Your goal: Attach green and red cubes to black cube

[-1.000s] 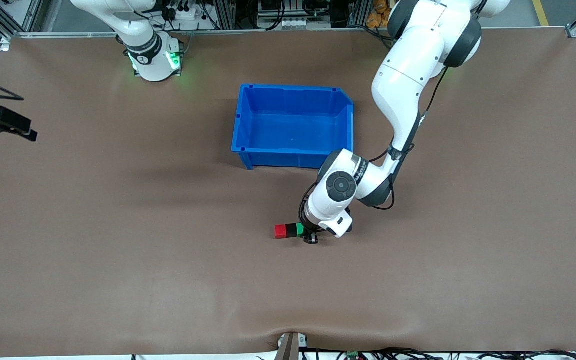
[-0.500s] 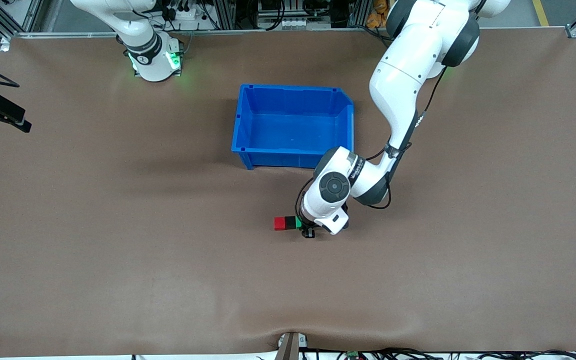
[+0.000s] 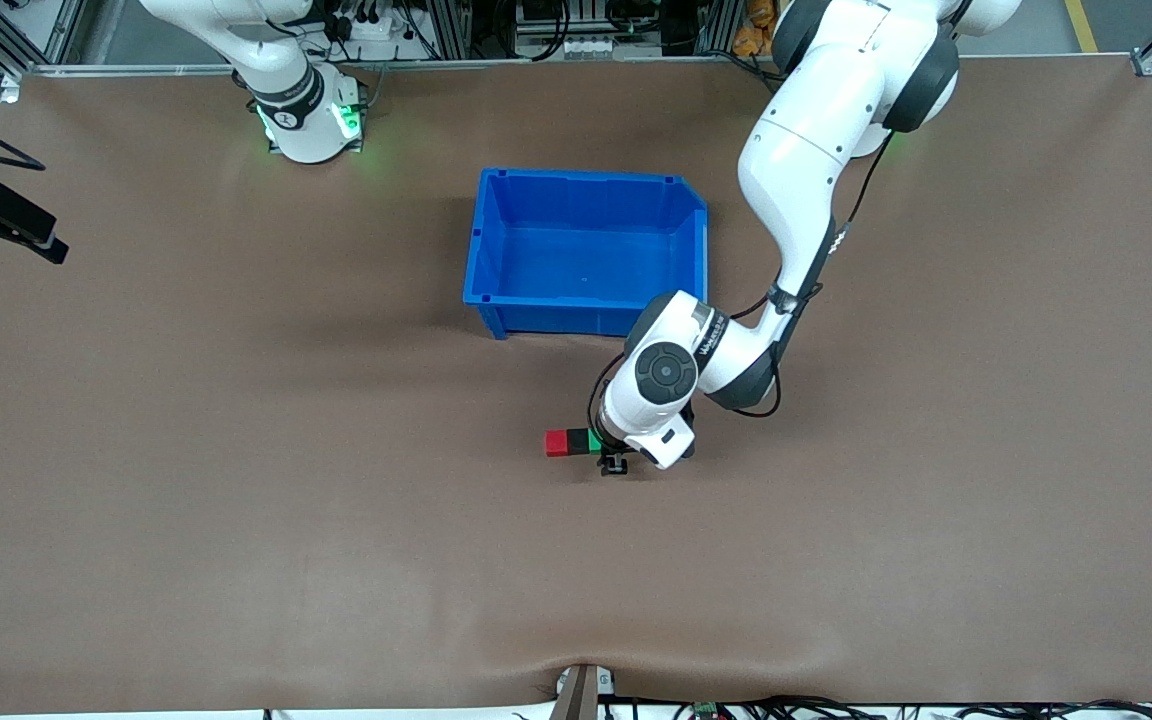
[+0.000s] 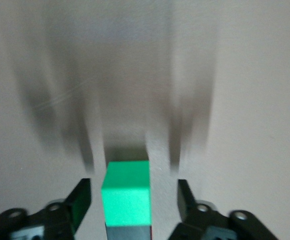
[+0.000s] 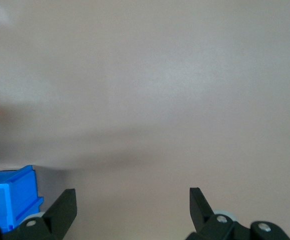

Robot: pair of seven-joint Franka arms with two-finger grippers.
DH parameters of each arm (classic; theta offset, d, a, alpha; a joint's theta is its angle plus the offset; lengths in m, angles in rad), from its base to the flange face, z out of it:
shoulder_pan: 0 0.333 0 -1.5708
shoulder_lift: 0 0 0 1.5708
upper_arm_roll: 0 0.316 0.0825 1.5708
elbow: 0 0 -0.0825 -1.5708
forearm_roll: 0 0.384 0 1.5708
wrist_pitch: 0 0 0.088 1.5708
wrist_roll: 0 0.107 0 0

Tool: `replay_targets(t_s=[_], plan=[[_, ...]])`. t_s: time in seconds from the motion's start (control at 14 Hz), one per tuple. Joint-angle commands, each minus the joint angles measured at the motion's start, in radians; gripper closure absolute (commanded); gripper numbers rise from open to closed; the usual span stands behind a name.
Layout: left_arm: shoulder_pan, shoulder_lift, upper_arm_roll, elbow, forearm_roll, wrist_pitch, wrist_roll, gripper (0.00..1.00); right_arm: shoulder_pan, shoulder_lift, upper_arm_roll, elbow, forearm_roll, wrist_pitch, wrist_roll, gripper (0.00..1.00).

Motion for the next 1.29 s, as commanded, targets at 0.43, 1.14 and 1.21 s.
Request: replay_targets(t_s=[0.43,1.14,1.21], plan=[[0.071,-0.331,0.105,-0.029,0.091,-0.242,0.44,0.0,-0.022,0.044,-0.005,0.052,-0.001,-0.022,0.023,0.0],[0.391,-0.646,0.105,-0.032,0.131,-0.729,1.308,0.0,-0.022,0.045,-0.005,0.052,-0.001,-0.023,0.024,0.0],[0.399,-0.655,0.108,-0.032,0.133,-0.746,1.353,0.0,-0.02,0.046,-0.005,0.052,-0.001,-0.023,0.024,0.0]])
